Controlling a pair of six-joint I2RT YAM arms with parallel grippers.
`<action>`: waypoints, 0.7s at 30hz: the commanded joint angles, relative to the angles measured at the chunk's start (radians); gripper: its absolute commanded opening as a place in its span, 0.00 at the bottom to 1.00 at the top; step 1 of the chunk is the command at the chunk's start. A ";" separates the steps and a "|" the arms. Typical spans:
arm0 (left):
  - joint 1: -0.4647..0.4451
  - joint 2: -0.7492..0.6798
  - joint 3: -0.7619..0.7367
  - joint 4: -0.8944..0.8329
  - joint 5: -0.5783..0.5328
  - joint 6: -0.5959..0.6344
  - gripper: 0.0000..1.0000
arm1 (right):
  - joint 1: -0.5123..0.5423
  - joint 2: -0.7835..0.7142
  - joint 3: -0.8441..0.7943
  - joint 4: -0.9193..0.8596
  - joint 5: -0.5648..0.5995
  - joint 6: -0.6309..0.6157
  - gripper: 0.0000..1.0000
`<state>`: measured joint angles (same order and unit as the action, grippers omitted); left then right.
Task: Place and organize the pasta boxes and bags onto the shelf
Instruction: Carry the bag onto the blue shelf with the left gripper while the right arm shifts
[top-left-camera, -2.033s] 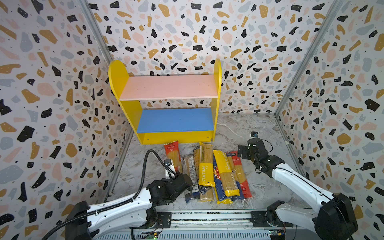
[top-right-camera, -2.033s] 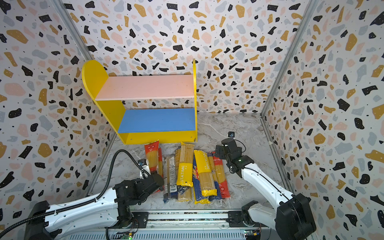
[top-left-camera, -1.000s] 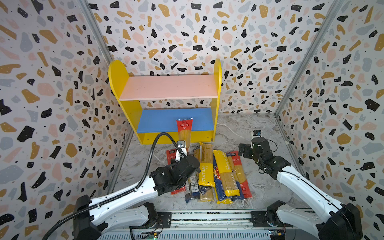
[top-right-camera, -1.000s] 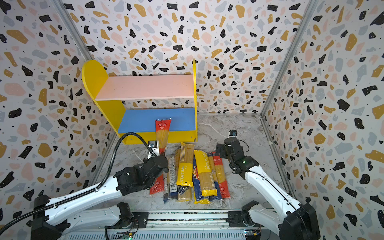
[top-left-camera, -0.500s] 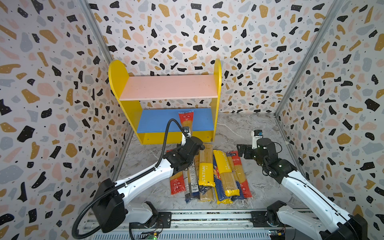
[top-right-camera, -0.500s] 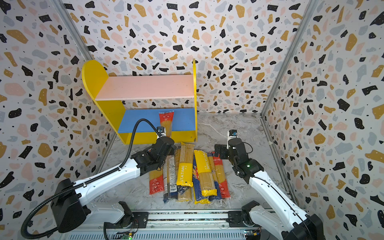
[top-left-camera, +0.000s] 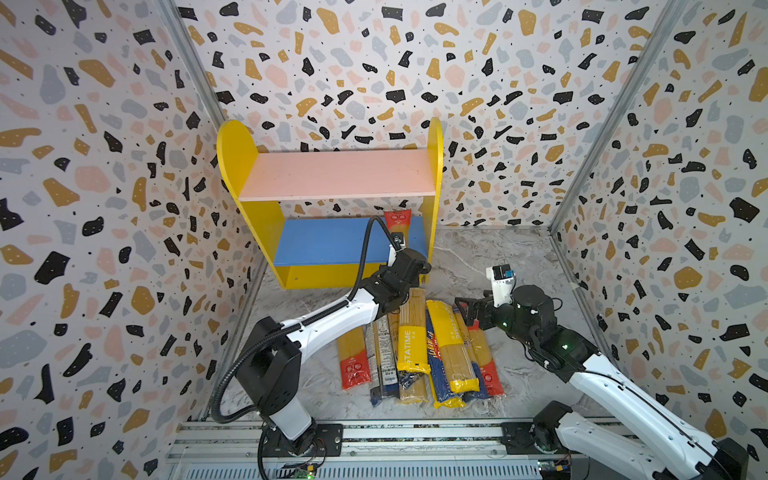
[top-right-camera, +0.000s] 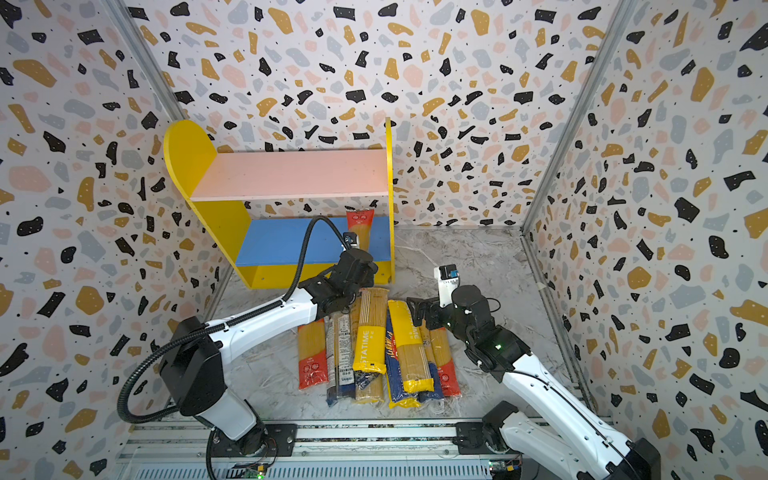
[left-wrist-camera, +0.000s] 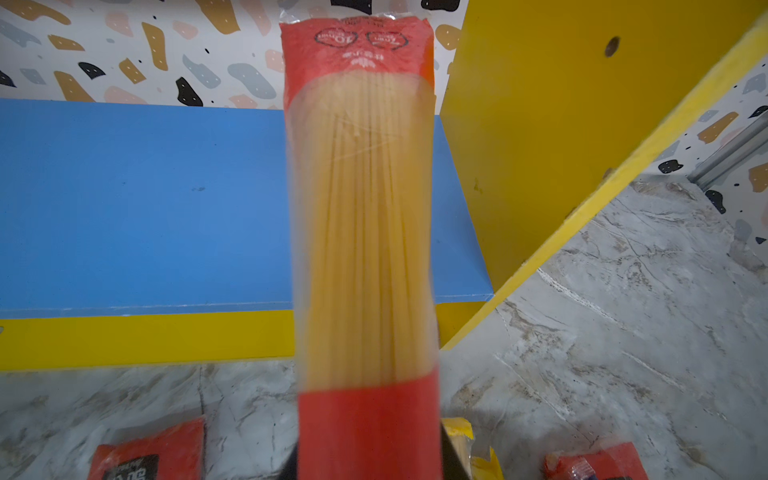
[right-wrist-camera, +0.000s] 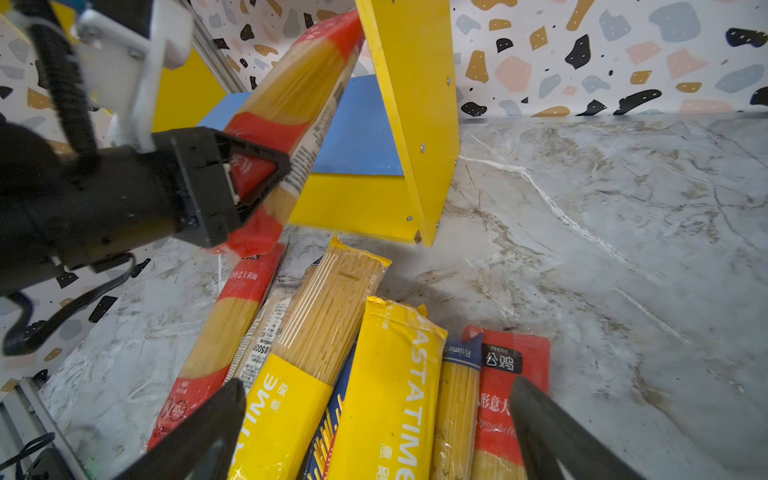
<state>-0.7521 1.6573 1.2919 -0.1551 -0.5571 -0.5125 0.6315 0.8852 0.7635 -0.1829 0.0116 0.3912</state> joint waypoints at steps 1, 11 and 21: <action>0.019 -0.012 0.084 0.185 -0.023 0.016 0.15 | 0.015 0.006 0.059 -0.012 0.048 -0.022 0.99; 0.043 0.099 0.182 0.223 0.016 0.000 0.15 | 0.021 0.032 0.078 -0.030 0.101 -0.024 0.99; 0.066 0.173 0.243 0.281 0.059 -0.019 0.22 | 0.019 0.039 0.101 -0.063 0.131 -0.033 0.99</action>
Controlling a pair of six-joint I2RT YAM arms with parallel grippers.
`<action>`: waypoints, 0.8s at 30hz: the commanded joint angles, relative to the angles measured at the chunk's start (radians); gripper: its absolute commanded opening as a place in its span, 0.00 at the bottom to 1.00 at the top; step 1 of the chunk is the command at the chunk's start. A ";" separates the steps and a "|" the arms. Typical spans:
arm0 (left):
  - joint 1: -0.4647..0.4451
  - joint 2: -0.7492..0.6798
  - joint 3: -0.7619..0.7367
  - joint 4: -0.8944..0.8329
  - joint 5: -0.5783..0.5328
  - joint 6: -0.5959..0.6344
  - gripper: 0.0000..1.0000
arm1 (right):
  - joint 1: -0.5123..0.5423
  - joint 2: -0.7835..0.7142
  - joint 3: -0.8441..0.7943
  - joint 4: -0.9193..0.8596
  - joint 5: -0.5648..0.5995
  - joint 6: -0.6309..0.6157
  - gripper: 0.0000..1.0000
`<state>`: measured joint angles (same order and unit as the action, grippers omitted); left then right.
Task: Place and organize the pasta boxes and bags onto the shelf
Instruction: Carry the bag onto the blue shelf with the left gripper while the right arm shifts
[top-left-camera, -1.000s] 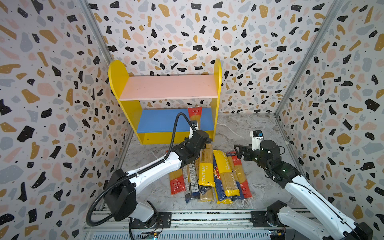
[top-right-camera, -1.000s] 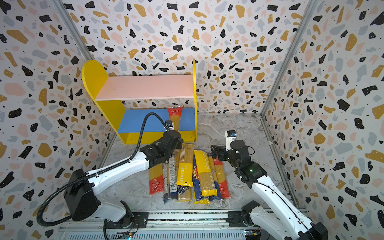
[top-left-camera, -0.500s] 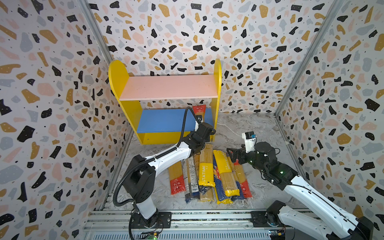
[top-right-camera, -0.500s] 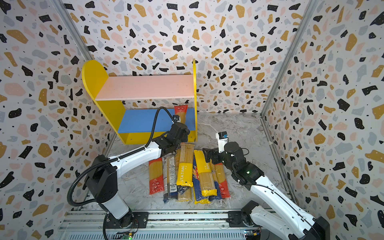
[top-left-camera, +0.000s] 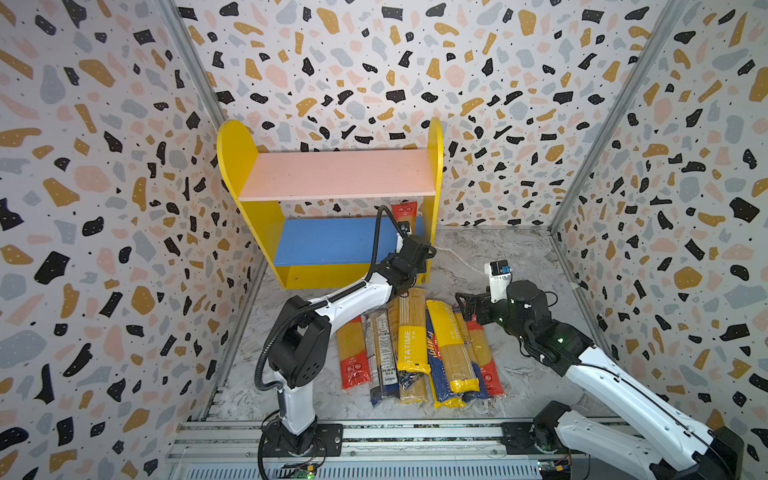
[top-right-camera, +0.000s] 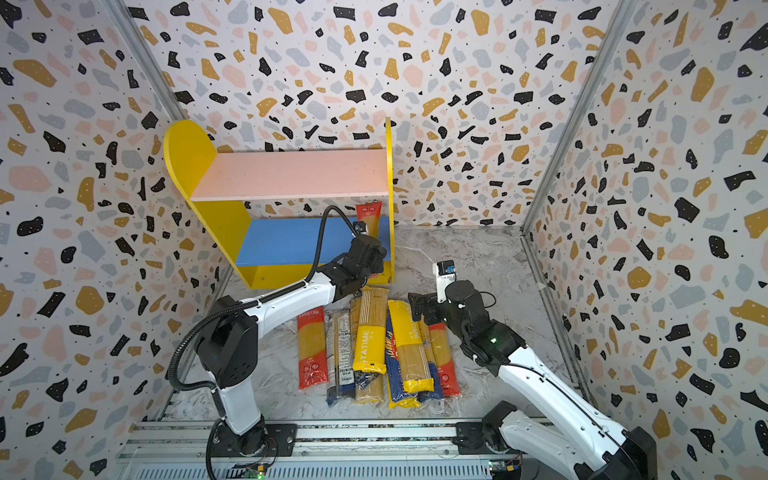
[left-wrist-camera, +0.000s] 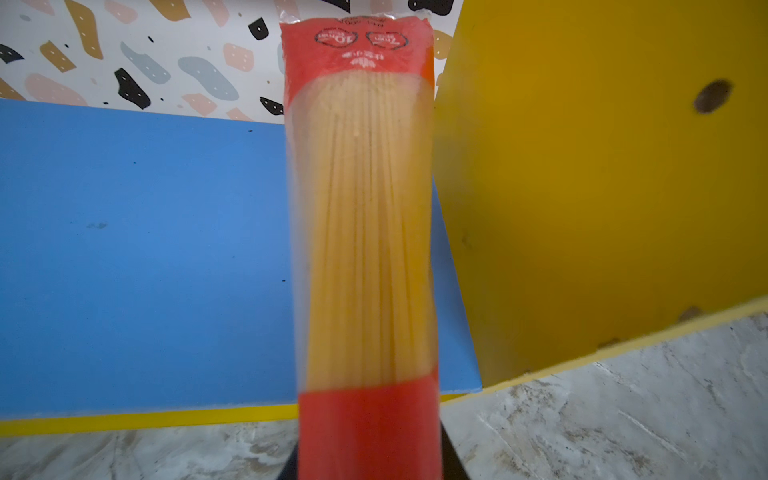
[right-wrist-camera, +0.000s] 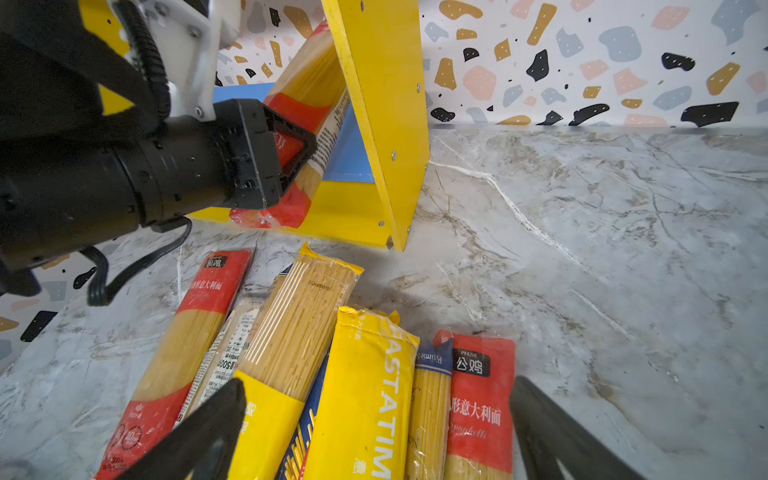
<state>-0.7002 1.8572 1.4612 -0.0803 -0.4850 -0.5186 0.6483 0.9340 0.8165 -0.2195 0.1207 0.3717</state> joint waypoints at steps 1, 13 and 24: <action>0.017 -0.023 0.071 0.220 -0.001 -0.018 0.23 | 0.004 -0.011 0.049 -0.029 0.024 -0.014 0.99; 0.047 0.038 0.125 0.255 0.047 -0.031 0.25 | 0.004 -0.012 0.069 -0.062 0.043 -0.017 0.99; 0.050 0.080 0.182 0.241 0.085 -0.044 0.25 | 0.003 -0.022 0.076 -0.074 0.062 -0.016 0.99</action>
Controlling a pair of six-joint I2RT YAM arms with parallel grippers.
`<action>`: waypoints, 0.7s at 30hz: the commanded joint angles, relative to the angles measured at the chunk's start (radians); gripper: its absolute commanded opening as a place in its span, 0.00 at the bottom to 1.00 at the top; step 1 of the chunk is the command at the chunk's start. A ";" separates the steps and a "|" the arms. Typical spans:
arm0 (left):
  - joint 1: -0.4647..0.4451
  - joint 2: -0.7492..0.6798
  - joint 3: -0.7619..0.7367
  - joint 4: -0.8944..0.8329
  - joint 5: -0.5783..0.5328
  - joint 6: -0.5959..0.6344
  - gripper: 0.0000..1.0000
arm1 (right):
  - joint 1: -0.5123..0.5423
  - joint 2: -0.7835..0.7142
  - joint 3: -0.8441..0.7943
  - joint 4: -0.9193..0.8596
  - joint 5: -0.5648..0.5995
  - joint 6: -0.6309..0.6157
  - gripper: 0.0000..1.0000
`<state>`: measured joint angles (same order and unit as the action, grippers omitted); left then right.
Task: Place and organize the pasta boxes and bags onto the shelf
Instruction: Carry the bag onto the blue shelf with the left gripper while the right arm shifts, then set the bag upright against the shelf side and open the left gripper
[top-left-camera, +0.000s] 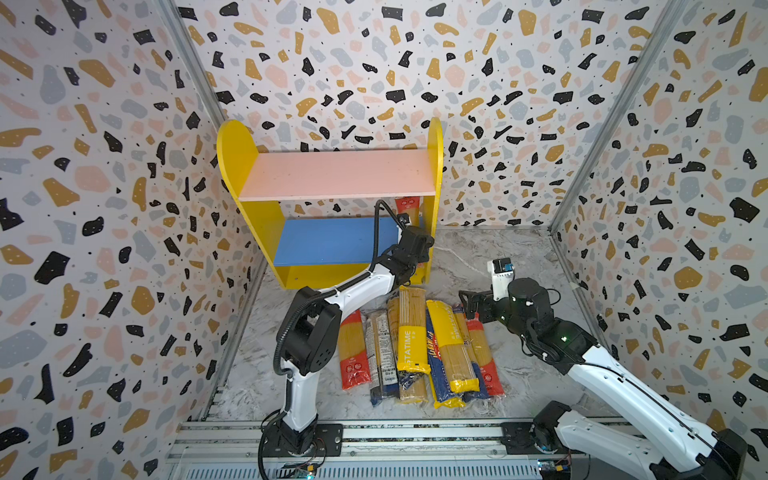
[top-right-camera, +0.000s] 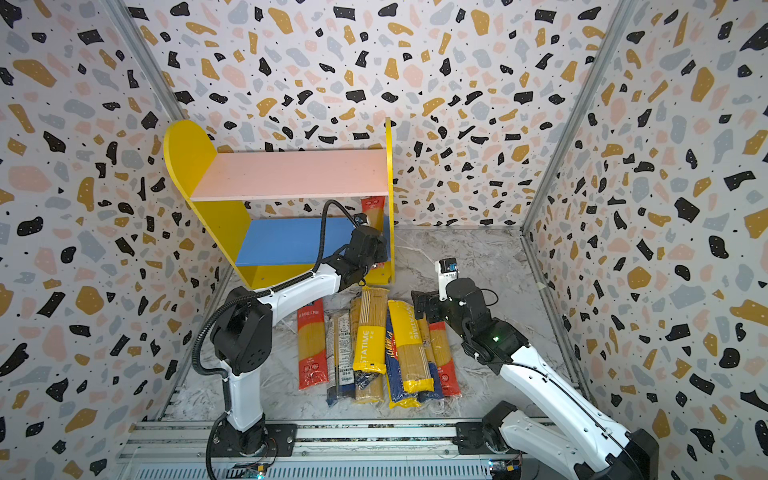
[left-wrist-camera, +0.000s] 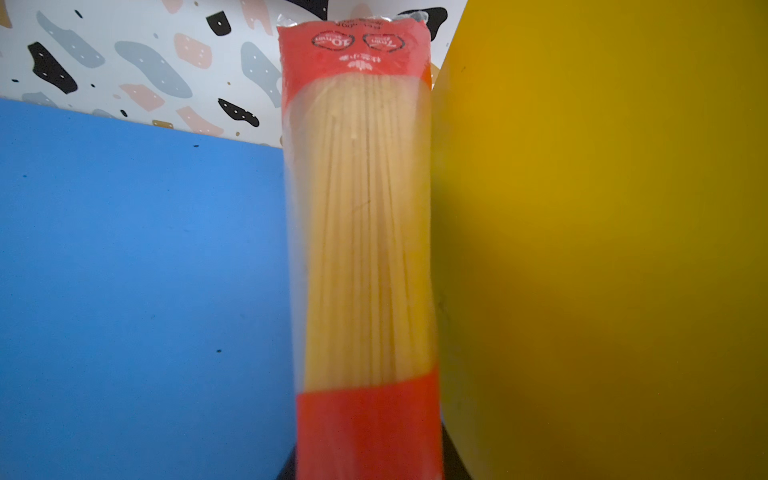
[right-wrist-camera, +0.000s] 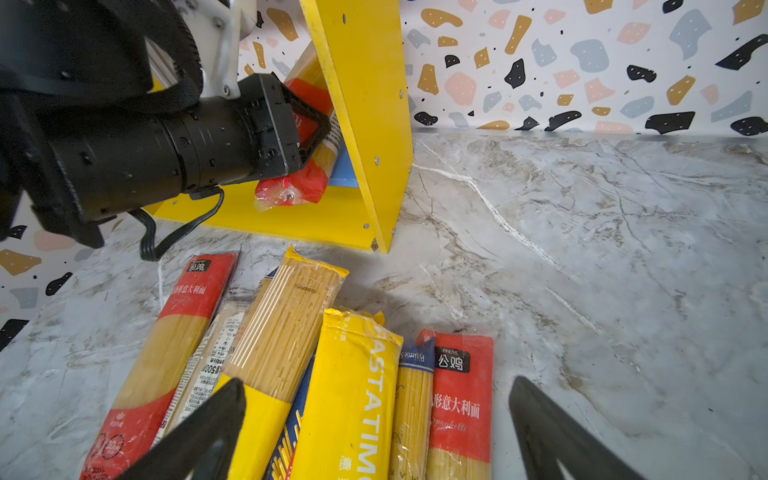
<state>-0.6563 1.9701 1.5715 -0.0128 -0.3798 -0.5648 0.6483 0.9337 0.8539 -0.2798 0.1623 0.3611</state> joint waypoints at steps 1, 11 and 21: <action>0.006 -0.033 0.071 0.174 -0.020 0.002 0.25 | 0.003 -0.022 0.042 -0.016 0.020 -0.005 0.99; 0.006 -0.012 0.089 0.182 0.025 -0.022 0.70 | 0.003 -0.039 0.038 -0.038 0.029 0.003 0.99; 0.006 -0.049 0.056 0.135 0.051 -0.034 0.85 | 0.003 -0.040 0.040 -0.054 0.034 0.023 0.99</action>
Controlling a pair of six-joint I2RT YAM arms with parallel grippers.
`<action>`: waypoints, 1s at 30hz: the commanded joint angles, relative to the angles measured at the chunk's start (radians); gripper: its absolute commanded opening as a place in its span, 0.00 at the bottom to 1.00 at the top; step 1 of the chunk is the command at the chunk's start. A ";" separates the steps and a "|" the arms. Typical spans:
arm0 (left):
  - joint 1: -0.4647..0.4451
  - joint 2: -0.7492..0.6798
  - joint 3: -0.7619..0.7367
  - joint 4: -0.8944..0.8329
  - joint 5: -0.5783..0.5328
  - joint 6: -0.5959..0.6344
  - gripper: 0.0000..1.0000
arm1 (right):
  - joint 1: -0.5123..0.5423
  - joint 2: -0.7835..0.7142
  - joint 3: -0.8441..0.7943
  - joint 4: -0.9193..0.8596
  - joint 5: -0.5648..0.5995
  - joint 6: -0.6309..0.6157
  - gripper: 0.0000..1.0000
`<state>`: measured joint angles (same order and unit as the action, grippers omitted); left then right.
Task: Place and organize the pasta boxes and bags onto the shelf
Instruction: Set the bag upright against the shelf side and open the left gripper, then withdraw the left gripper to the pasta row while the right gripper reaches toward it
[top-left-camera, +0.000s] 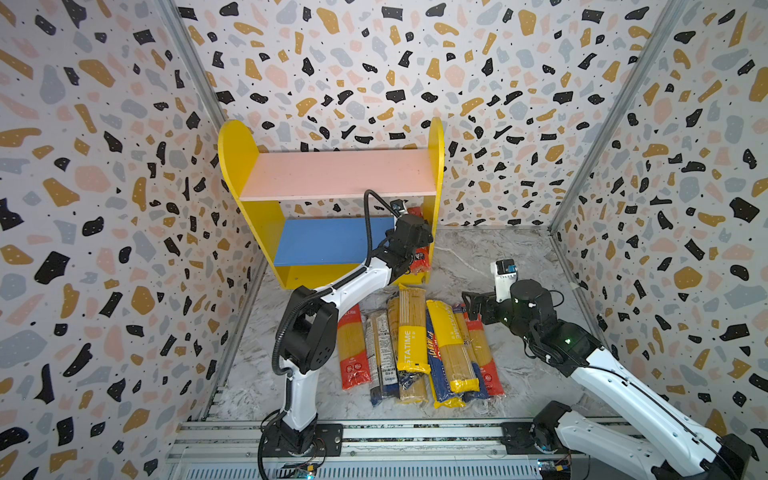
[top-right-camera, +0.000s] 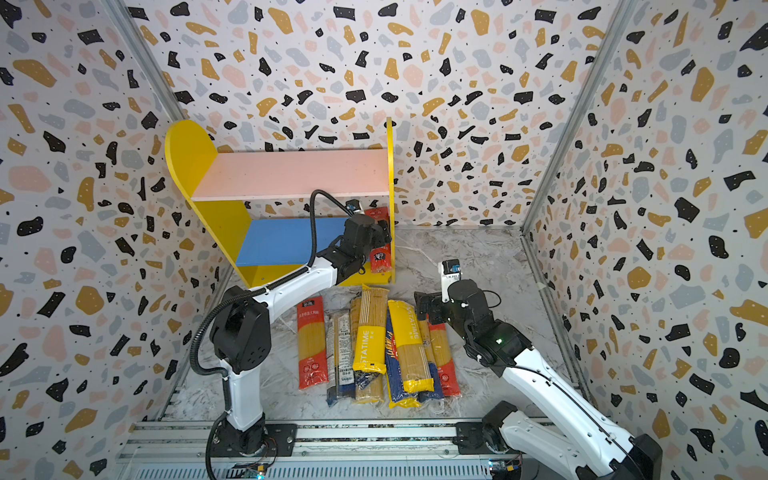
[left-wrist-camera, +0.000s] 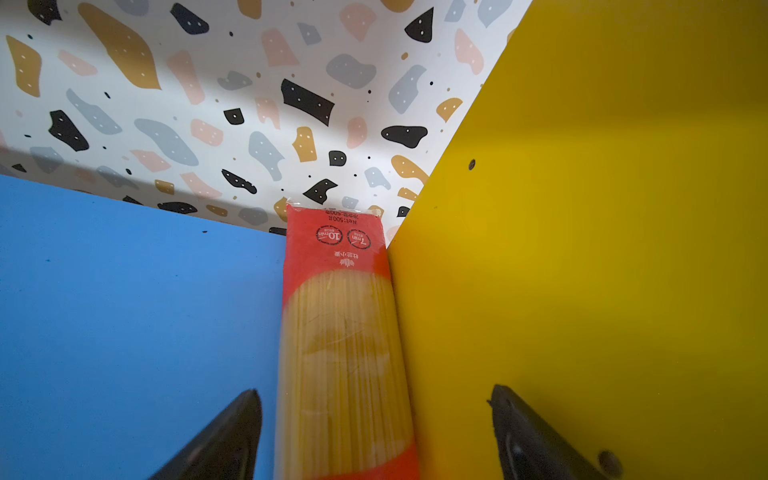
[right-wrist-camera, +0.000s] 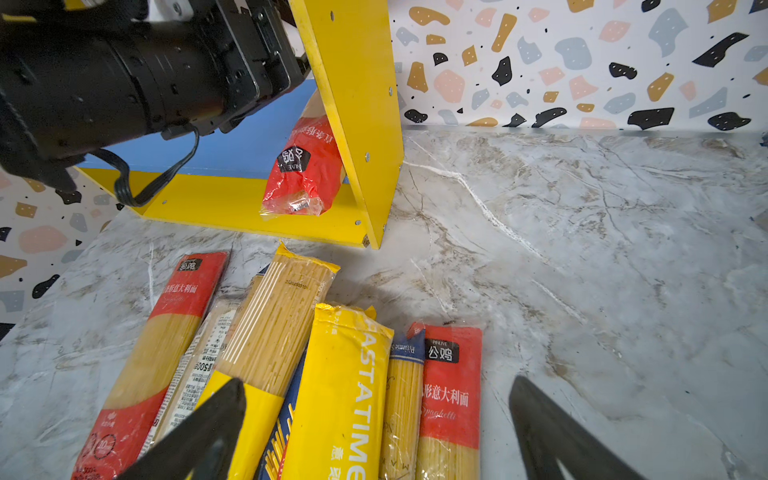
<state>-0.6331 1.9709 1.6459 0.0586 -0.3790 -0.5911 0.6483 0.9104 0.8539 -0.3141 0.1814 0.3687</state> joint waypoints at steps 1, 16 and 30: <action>-0.017 -0.062 -0.038 0.067 0.054 -0.010 0.85 | 0.003 -0.017 0.040 -0.022 0.014 0.020 0.99; -0.053 -0.324 -0.391 0.008 0.012 -0.047 0.85 | 0.057 -0.016 0.074 -0.113 0.086 0.063 0.99; -0.378 -0.712 -0.838 -0.144 -0.211 -0.159 1.00 | 0.237 -0.008 0.138 -0.255 0.276 0.191 0.99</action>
<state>-0.9615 1.2949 0.8608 -0.0429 -0.5056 -0.6952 0.8612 0.9047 0.9390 -0.5034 0.3698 0.5030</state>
